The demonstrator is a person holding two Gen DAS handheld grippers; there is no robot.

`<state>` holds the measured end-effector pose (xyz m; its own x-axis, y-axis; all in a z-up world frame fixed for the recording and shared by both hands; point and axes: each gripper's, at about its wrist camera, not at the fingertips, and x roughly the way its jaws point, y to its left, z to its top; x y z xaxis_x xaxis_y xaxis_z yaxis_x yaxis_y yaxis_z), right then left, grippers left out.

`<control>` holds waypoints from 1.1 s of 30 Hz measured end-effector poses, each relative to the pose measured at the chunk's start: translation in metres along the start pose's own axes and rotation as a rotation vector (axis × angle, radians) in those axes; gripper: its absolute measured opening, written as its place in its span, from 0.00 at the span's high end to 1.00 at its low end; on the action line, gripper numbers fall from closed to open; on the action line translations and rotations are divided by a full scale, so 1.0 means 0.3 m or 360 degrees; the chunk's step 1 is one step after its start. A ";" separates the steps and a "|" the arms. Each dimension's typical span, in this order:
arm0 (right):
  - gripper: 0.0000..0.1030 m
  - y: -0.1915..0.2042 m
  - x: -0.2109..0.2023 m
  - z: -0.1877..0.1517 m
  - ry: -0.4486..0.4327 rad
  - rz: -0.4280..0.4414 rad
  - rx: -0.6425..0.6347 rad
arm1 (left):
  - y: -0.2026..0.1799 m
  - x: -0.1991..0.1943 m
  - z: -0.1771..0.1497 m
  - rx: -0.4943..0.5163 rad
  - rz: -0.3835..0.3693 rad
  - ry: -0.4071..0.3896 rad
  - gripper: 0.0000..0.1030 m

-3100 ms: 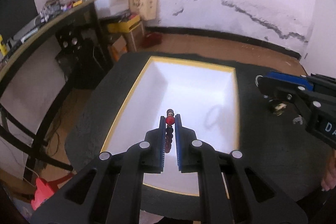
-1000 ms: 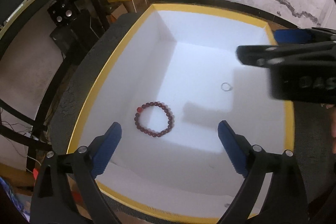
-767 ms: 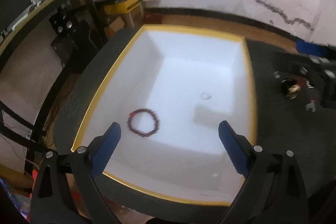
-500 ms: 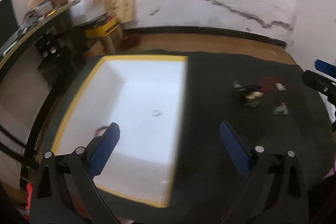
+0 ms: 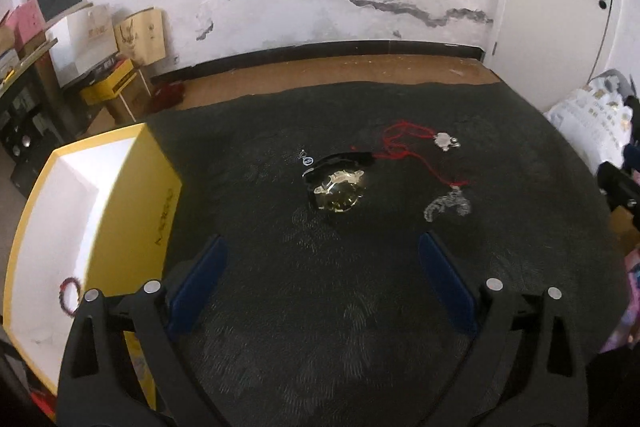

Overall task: Organize jewelry
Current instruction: 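Move both tools back over the gold watch and silver chain, then grasp the gold watch with the left tool while the right tool grasps the silver chain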

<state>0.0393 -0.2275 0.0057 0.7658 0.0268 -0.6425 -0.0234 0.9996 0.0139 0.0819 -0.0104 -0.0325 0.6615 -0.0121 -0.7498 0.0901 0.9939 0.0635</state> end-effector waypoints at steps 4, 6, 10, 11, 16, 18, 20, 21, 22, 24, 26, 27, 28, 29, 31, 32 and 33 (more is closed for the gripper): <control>0.12 0.012 0.083 -0.023 0.0106 0.0035 -0.0010 | 0.019 0.089 -0.028 -0.0022 0.0004 0.0054 0.09; 0.12 0.045 0.112 -0.023 0.0139 0.0069 -0.0033 | 0.028 0.118 -0.025 -0.0056 -0.0045 0.0108 0.09; 0.12 0.069 0.142 -0.031 0.0178 0.0073 -0.0067 | 0.026 0.153 -0.017 -0.0097 -0.0086 0.0130 0.09; 0.12 0.070 0.149 -0.031 0.0190 0.0082 -0.0050 | 0.024 0.164 -0.014 -0.0095 -0.0082 0.0132 0.09; 0.12 0.073 0.161 -0.029 0.0204 0.0099 -0.0031 | 0.033 0.213 -0.007 -0.0140 -0.0079 0.0175 0.09; 0.12 0.070 0.159 -0.031 0.0202 0.0101 -0.0039 | 0.037 0.223 -0.005 -0.0153 -0.0078 0.0184 0.09; 0.12 0.076 0.161 -0.032 0.0204 0.0101 -0.0048 | 0.038 0.224 -0.003 -0.0160 -0.0071 0.0183 0.09; 0.12 0.078 0.162 -0.034 0.0205 0.0099 -0.0053 | 0.038 0.221 -0.003 -0.0163 -0.0077 0.0180 0.09; 0.12 0.080 0.164 -0.036 0.0209 0.0098 -0.0055 | 0.036 0.218 -0.001 -0.0163 -0.0077 0.0175 0.09; 0.12 0.082 0.168 -0.038 0.0217 0.0095 -0.0059 | 0.035 0.214 -0.001 -0.0159 -0.0072 0.0168 0.09; 0.12 0.088 0.170 -0.037 0.0218 0.0093 -0.0063 | 0.035 0.211 0.001 -0.0152 -0.0068 0.0163 0.09; 0.12 0.088 0.171 -0.038 0.0217 0.0092 -0.0065 | 0.040 0.209 0.002 -0.0152 -0.0067 0.0162 0.09; 0.12 0.088 0.170 -0.037 0.0217 0.0091 -0.0067 | 0.041 0.211 0.003 -0.0153 -0.0065 0.0162 0.09; 0.12 0.090 0.173 -0.038 0.0219 0.0091 -0.0069 | 0.041 0.212 0.003 -0.0154 -0.0065 0.0165 0.09; 0.12 0.092 0.179 -0.045 0.0224 0.0087 -0.0074 | 0.043 0.218 0.005 -0.0153 -0.0065 0.0169 0.09; 0.12 0.092 0.184 -0.048 0.0225 0.0084 -0.0077 | 0.043 0.221 0.005 -0.0153 -0.0063 0.0169 0.09; 0.12 0.094 0.188 -0.052 0.0231 0.0080 -0.0081 | 0.044 0.225 0.005 -0.0153 -0.0059 0.0169 0.09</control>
<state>0.0716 -0.1978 -0.0421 0.6622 0.0720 -0.7459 -0.0944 0.9955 0.0123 0.1288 0.0016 -0.0813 0.5764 -0.0423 -0.8161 0.0380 0.9990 -0.0249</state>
